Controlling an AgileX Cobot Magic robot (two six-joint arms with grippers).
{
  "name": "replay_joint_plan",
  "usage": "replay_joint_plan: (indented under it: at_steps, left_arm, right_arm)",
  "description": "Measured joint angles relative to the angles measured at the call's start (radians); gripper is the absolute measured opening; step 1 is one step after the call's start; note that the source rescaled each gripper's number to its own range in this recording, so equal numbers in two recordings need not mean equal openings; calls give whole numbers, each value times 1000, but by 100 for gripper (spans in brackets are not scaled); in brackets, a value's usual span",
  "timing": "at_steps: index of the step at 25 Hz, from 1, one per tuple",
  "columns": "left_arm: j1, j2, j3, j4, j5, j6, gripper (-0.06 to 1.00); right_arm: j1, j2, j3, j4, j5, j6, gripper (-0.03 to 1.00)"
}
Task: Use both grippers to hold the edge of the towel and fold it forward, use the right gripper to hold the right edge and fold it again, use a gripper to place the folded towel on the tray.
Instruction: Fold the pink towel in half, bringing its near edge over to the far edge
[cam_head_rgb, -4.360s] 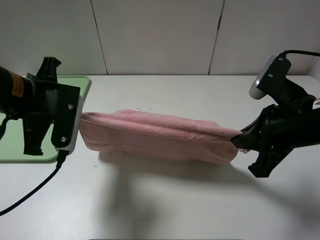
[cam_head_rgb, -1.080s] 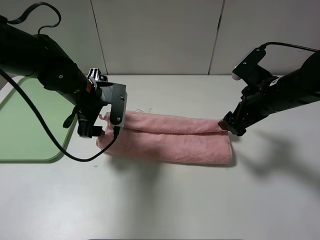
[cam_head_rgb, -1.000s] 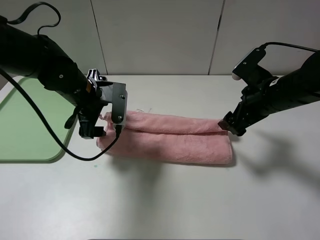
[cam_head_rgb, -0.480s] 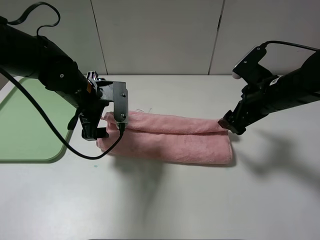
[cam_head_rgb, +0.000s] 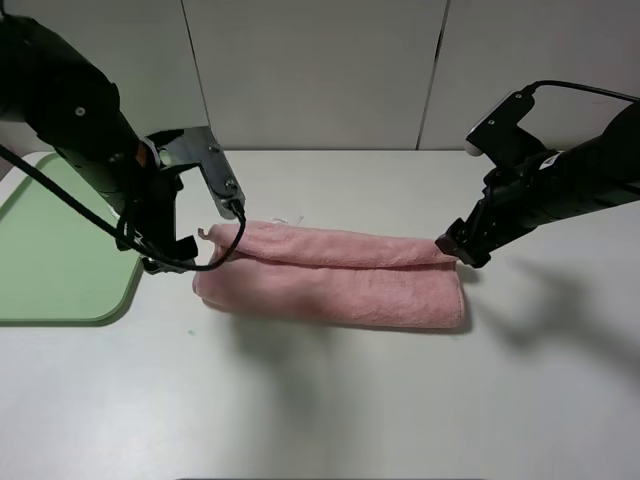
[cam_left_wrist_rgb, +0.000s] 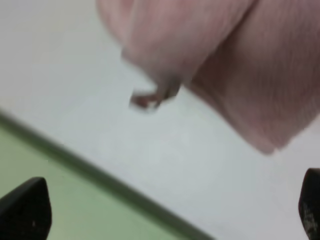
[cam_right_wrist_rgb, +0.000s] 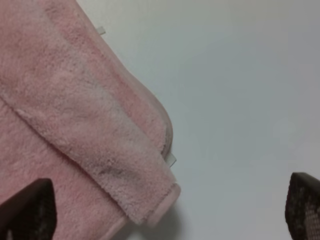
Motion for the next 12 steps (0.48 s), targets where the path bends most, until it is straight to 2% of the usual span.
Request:
replay_joint_plan:
  at_steps: [7, 12]
  left_arm:
    - [0, -155, 1, 0, 130, -298, 100]
    - [0, -299, 1, -1, 276, -417, 100]
  right_arm:
    - [0, 0, 0, 2, -5, 0, 100]
    - [0, 0, 0, 2, -14, 3, 100]
